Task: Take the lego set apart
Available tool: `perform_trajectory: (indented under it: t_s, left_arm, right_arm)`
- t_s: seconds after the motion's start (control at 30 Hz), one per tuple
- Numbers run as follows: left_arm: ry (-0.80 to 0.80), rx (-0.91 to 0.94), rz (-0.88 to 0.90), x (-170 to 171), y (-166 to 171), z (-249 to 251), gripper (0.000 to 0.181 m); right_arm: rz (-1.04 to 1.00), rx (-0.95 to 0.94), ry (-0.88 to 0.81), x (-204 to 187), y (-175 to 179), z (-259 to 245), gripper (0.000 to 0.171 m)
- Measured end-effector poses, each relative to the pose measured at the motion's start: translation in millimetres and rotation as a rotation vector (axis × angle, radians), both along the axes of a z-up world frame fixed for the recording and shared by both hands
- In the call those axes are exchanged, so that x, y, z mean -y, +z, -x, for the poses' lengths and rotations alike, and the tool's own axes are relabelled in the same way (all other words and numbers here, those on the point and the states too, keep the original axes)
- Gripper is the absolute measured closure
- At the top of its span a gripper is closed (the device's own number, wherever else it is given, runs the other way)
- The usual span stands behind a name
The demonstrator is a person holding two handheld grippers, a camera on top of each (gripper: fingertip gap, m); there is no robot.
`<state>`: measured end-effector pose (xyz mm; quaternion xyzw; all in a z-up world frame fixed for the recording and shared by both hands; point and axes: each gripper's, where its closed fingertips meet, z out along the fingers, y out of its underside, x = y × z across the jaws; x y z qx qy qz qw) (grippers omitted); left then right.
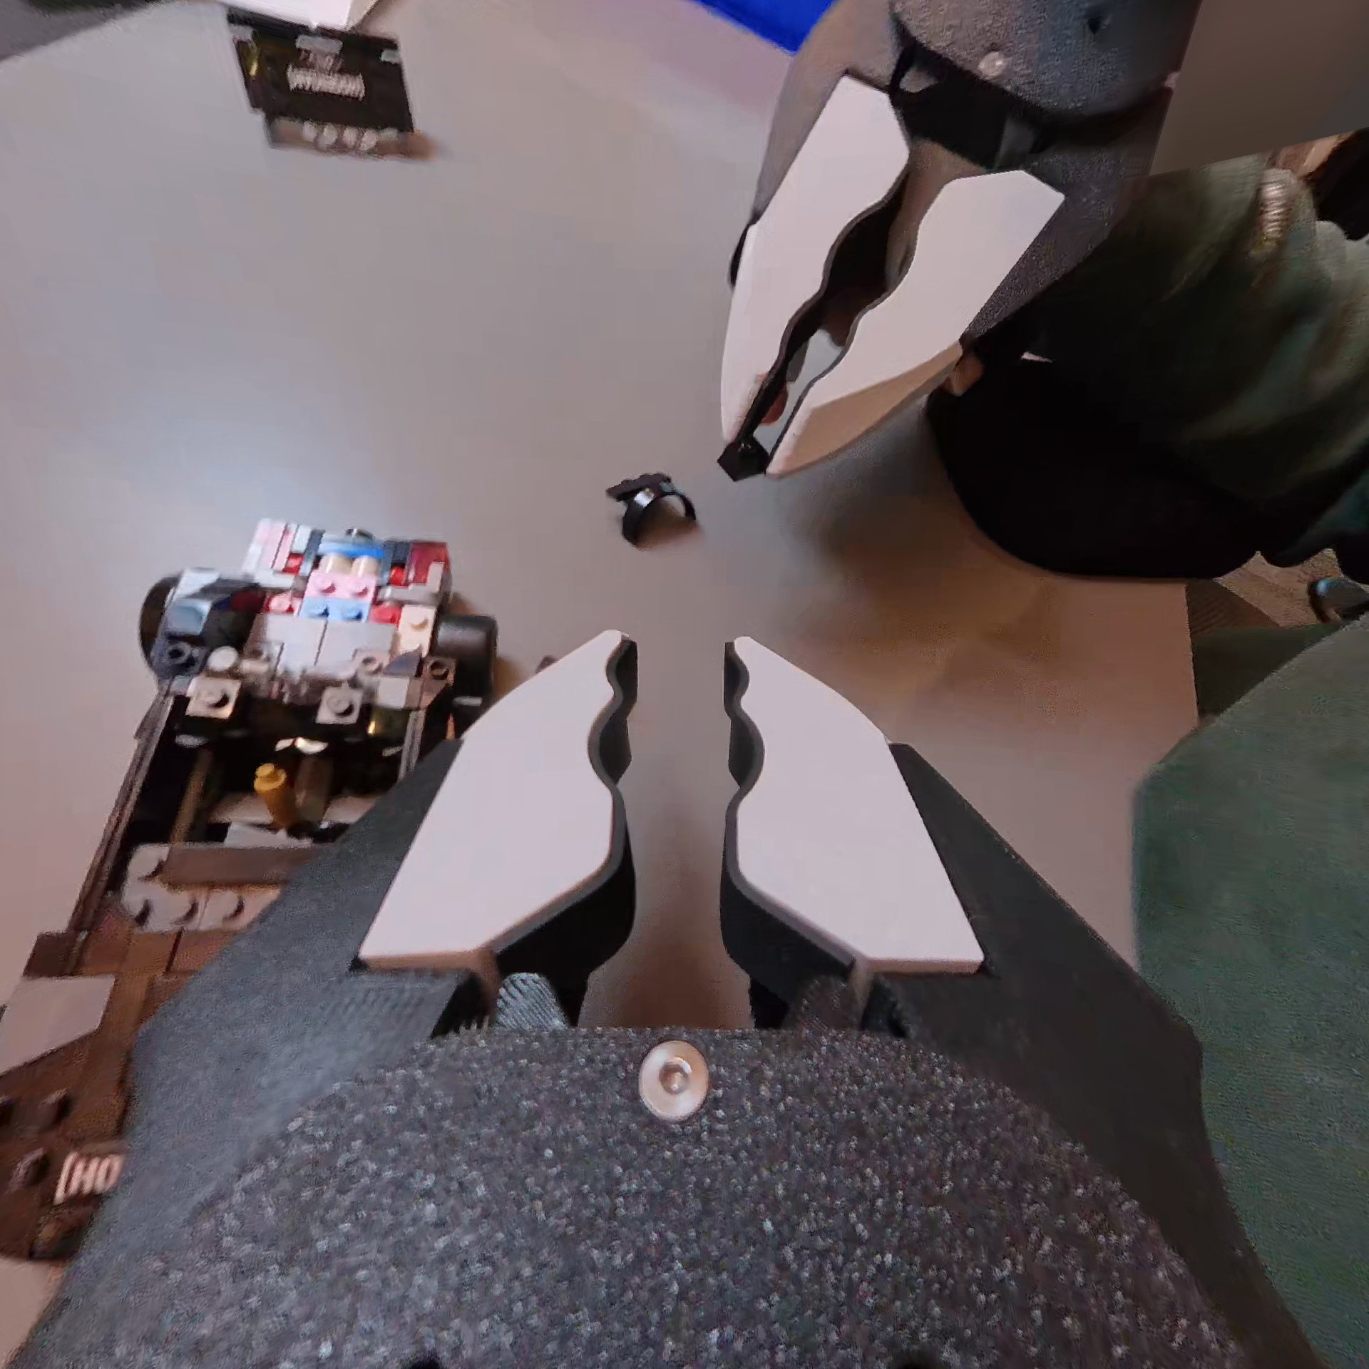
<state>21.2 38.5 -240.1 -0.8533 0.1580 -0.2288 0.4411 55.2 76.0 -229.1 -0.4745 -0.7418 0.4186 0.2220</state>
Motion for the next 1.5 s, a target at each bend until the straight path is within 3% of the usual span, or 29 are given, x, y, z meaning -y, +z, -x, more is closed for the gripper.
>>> perform_trajectory:
  t_s: [0.1,0.27,0.33,0.47,1.1,1.5]
  left_arm:
    - [-0.062,0.045,-0.085,2,13,-12,0.158]
    - [-0.162,0.016,-0.196,15,23,-24,0.158]
    - [-0.207,-0.014,-0.212,23,21,-28,0.168]
    - [-0.221,-0.002,-0.213,30,19,-29,0.168]
    - [-0.182,0.03,-0.156,27,11,-23,0.173]
    - [-0.162,0.022,-0.159,24,8,-19,0.173]
  right_arm:
    - [0.122,-0.088,0.069,24,17,7,0.162]
    - [0.213,-0.094,0.187,59,15,9,0.162]
    - [0.212,-0.089,0.205,66,12,10,0.162]
    - [0.253,-0.106,0.22,71,15,11,0.162]
    - [0.19,-0.095,0.206,61,4,10,0.163]
    - [0.133,0.021,0.262,54,-15,-9,0.163]
